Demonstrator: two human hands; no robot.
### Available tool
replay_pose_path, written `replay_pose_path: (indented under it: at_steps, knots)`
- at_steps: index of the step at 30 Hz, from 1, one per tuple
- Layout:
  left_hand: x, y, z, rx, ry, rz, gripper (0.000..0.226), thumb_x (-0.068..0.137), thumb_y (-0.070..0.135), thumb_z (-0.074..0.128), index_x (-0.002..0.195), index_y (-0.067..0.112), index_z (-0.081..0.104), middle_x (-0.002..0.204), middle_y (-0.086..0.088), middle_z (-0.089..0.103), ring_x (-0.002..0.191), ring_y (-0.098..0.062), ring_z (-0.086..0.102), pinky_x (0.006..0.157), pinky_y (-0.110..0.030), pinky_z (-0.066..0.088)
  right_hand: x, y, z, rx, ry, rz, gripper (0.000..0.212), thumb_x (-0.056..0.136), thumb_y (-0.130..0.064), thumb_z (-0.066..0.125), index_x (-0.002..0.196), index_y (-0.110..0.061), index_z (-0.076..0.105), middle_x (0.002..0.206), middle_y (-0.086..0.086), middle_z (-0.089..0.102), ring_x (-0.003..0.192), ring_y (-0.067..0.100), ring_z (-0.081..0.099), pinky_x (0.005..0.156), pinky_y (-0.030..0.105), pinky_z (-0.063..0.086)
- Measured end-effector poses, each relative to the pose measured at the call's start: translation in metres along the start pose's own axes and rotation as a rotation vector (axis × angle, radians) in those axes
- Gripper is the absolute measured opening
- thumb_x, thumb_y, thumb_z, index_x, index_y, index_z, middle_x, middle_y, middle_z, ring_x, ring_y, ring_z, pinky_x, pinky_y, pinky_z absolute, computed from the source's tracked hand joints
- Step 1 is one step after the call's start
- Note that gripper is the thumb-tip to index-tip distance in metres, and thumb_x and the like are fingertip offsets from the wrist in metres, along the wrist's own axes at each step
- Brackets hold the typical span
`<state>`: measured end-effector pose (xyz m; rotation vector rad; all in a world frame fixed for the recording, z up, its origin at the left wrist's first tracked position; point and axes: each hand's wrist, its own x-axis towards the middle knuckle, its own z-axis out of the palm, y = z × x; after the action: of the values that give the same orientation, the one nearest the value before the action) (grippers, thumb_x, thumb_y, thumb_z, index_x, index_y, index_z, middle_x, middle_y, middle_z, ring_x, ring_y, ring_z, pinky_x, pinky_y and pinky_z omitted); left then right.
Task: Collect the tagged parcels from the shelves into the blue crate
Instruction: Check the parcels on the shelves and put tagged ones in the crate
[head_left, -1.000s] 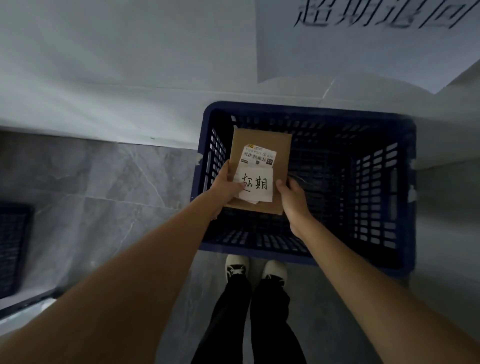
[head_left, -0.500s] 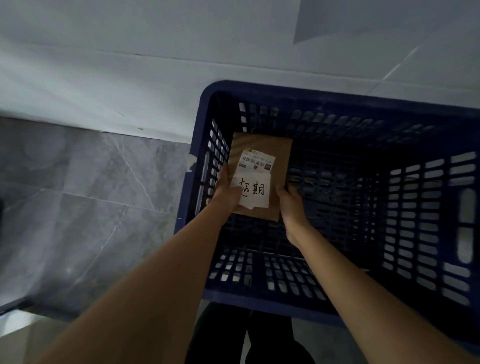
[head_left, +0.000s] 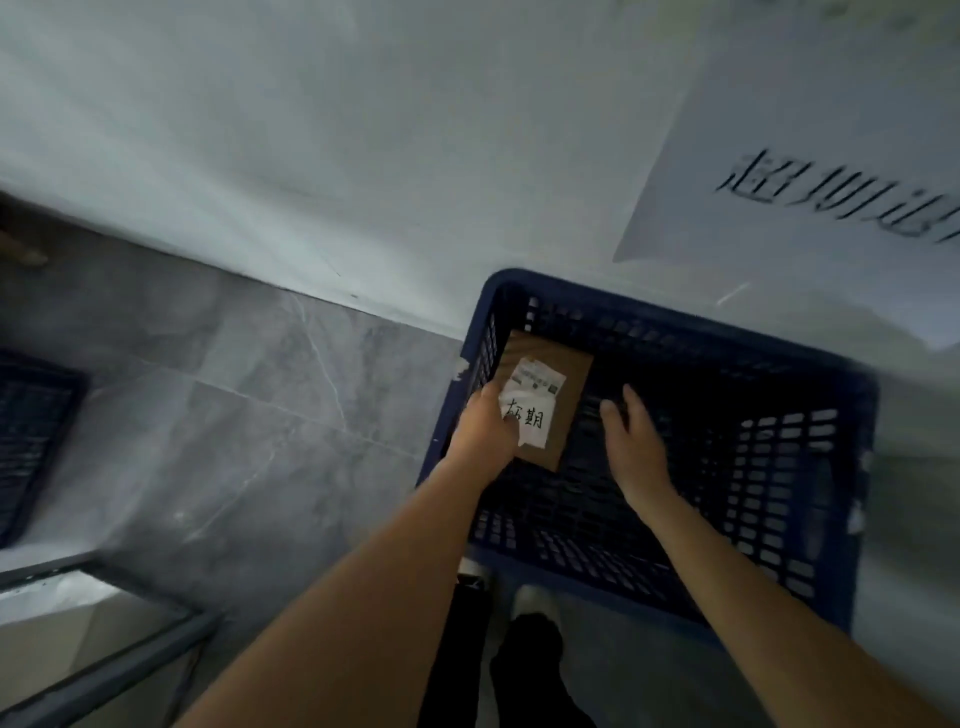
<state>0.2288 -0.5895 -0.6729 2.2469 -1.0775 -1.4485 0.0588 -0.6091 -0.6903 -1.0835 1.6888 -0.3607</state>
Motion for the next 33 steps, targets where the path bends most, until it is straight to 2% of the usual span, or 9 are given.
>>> replay_pose_path:
  at_steps: [3,6,11,15,18,21,24,28,33]
  knots:
    - [-0.046,0.049,-0.052,0.113,-0.037,0.025,0.046,0.095,0.01,0.047,0.141,0.011,0.042,0.135,-0.013,0.053,0.114,-0.029,0.055,0.084,-0.03,0.047,-0.038,-0.066,-0.026,-0.119,-0.012,-0.185,0.056,0.103,-0.04,0.038,0.154,-0.019,0.024,0.161,-0.003,0.02,0.147,0.015,0.02,0.115,0.028,0.018]
    - [-0.096,0.096,-0.109,0.289,0.028,0.114,0.042,0.096,0.014,0.046,0.137,0.006,0.044,0.133,-0.014,0.052,0.117,-0.033,0.053,0.092,-0.038,0.046,-0.079,-0.134,-0.038,-0.246,-0.049,-0.395,0.057,0.102,-0.043,0.037,0.154,-0.021,0.024,0.162,-0.006,0.017,0.148,0.012,0.015,0.118,0.031,0.017]
    - [-0.201,0.138,-0.205,0.577,0.36,0.255,0.049,0.097,0.027,0.044,0.143,0.012,0.037,0.145,-0.009,0.044,0.131,-0.028,0.043,0.107,-0.04,0.037,-0.159,-0.236,-0.046,-0.449,-0.076,-0.724,0.06,0.103,-0.046,0.033,0.155,-0.018,0.02,0.163,-0.002,0.014,0.15,0.015,0.009,0.122,0.037,0.01]
    - [-0.291,0.142,-0.279,0.434,0.572,0.207,0.06,0.098,0.038,0.043,0.149,0.012,0.025,0.151,-0.008,0.036,0.138,-0.027,0.034,0.109,-0.041,0.034,-0.228,-0.334,-0.027,-0.553,-0.108,-1.004,0.061,0.102,-0.046,0.032,0.154,-0.015,0.021,0.162,0.002,0.017,0.15,0.018,0.012,0.121,0.036,0.009]
    - [-0.361,0.119,-0.338,0.524,0.805,0.165,0.065,0.098,0.043,0.041,0.151,0.01,0.02,0.154,-0.008,0.031,0.143,-0.026,0.025,0.116,-0.039,0.024,-0.293,-0.403,0.01,-0.61,-0.129,-1.223,0.062,0.102,-0.046,0.033,0.153,-0.013,0.022,0.161,0.005,0.019,0.15,0.021,0.013,0.121,0.04,0.009]
    - [-0.44,0.083,-0.392,0.597,1.004,0.05,0.071,0.099,0.049,0.033,0.153,0.012,0.007,0.161,-0.007,0.011,0.149,-0.024,0.005,0.121,-0.04,0.008,-0.371,-0.453,0.058,-0.681,-0.145,-1.435,0.064,0.103,-0.046,0.028,0.154,-0.011,0.017,0.162,0.006,0.014,0.15,0.022,0.01,0.121,0.042,0.007]
    - [-0.527,0.039,-0.432,0.592,1.206,-0.041,0.071,0.099,0.05,0.031,0.154,0.013,0.005,0.162,-0.005,0.007,0.149,-0.021,0.001,0.122,-0.039,0.005,-0.457,-0.478,0.11,-0.751,-0.18,-1.634,0.064,0.103,-0.047,0.022,0.155,-0.013,0.01,0.163,0.004,0.007,0.151,0.019,0.003,0.121,0.042,0.002]
    - [-0.646,-0.038,-0.456,0.701,1.346,-0.227,0.068,0.1,0.049,0.028,0.154,0.015,0.005,0.162,-0.002,0.005,0.149,-0.019,-0.001,0.122,-0.038,0.001,-0.584,-0.477,0.178,-0.702,-0.305,-1.901,0.065,0.102,-0.049,0.019,0.156,-0.013,0.011,0.163,0.003,0.008,0.151,0.018,0.003,0.122,0.044,0.004]
    - [-0.782,-0.139,-0.446,0.688,1.44,-0.449,0.061,0.101,0.042,0.032,0.153,0.015,0.013,0.161,-0.005,0.013,0.149,-0.021,0.006,0.122,-0.039,0.007,-0.742,-0.436,0.242,-0.542,-0.478,-2.202,0.061,0.103,-0.045,0.022,0.152,-0.008,0.025,0.159,0.009,0.025,0.148,0.023,0.02,0.12,0.041,0.012]
